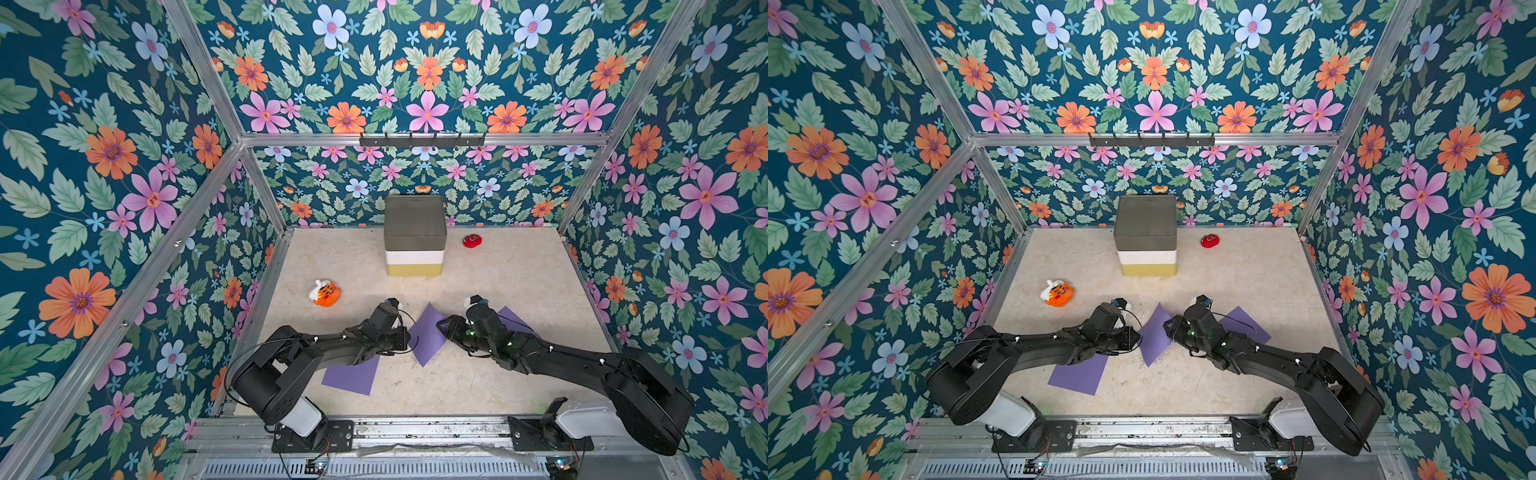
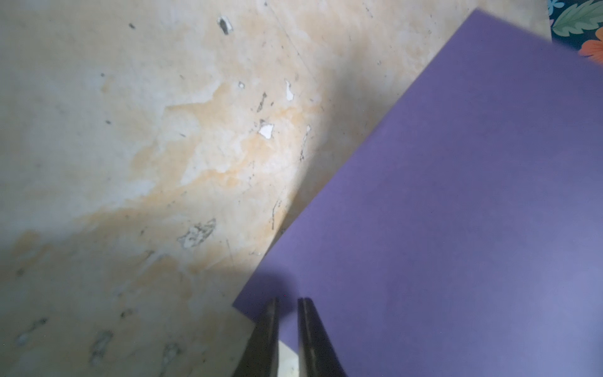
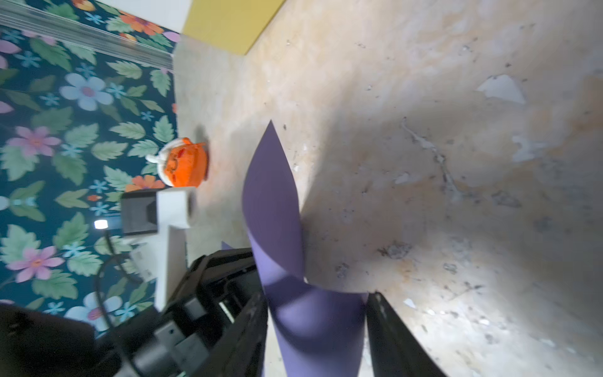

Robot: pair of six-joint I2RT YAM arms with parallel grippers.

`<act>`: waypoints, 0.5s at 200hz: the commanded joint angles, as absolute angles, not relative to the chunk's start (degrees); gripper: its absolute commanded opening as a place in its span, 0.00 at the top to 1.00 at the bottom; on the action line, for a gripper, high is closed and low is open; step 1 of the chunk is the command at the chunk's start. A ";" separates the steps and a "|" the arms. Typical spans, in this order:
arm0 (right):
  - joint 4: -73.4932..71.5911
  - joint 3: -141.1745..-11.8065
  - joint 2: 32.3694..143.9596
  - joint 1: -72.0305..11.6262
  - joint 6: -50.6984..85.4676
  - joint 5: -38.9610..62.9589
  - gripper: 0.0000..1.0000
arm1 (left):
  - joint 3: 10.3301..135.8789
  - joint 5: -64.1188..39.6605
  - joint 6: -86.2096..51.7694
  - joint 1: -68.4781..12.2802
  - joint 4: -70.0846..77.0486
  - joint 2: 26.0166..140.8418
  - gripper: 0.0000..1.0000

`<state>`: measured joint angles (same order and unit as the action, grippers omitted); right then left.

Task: Fold the square paper diagonally
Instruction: Fold the paper at the center of the board.

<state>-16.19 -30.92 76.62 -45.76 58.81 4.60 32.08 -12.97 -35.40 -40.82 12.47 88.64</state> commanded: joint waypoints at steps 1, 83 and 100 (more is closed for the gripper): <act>-23.42 -30.98 76.69 -45.79 59.33 6.37 0.45 | 31.54 -9.76 -35.70 -40.69 5.89 88.54 0.81; -18.77 -31.84 78.41 -45.79 56.78 4.83 0.43 | 31.53 -9.15 -35.64 -40.69 5.45 87.93 0.81; -16.53 -31.47 78.63 -45.73 56.15 4.20 0.43 | 31.42 -9.10 -35.75 -40.69 5.61 87.91 0.81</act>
<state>-20.64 -31.73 78.61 -45.76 58.06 6.66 31.83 -11.70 -35.92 -40.77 11.40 87.83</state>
